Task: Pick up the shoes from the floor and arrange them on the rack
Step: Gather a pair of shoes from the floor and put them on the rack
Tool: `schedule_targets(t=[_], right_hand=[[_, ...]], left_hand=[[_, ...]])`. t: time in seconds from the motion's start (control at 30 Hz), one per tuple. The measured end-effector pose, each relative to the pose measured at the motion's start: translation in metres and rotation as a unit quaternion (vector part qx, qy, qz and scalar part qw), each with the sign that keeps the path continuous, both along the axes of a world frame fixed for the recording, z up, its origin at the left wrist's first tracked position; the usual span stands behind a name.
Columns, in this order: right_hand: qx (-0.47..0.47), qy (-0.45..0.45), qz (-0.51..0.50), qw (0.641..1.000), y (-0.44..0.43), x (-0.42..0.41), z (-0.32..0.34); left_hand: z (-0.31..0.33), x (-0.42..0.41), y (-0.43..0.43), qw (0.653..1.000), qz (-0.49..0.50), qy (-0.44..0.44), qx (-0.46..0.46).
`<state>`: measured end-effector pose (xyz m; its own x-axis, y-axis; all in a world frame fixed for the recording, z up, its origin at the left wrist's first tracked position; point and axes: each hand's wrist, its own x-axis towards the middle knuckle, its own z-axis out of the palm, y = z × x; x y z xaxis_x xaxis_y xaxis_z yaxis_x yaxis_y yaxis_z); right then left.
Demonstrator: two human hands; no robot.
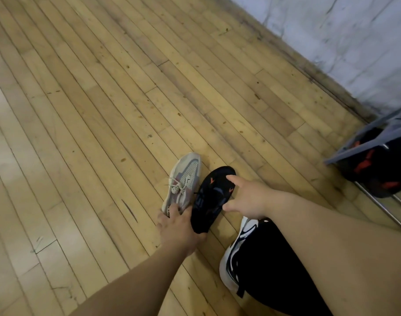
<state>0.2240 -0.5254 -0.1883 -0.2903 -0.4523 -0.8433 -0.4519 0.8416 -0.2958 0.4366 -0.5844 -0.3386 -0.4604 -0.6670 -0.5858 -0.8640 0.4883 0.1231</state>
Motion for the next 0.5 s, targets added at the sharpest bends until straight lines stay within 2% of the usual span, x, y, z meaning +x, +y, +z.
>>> schedule_targets(t=[0.1, 0.23, 0.5], right_hand=[[-0.007, -0.007, -0.036, 0.999, 0.005, -0.004, 0.0], [-0.004, -0.013, -0.016, 1.0, 0.009, -0.001, 0.008], [-0.037, -0.02, -0.039, 0.998, 0.017, -0.006, 0.017]], left_hand=[[0.007, -0.002, -0.002, 1.0, 0.019, 0.014, 0.0], [0.013, 0.0, -0.004, 0.996, 0.05, 0.074, 0.028], [0.017, -0.018, 0.007, 0.971, 0.172, 0.168, 0.018]])
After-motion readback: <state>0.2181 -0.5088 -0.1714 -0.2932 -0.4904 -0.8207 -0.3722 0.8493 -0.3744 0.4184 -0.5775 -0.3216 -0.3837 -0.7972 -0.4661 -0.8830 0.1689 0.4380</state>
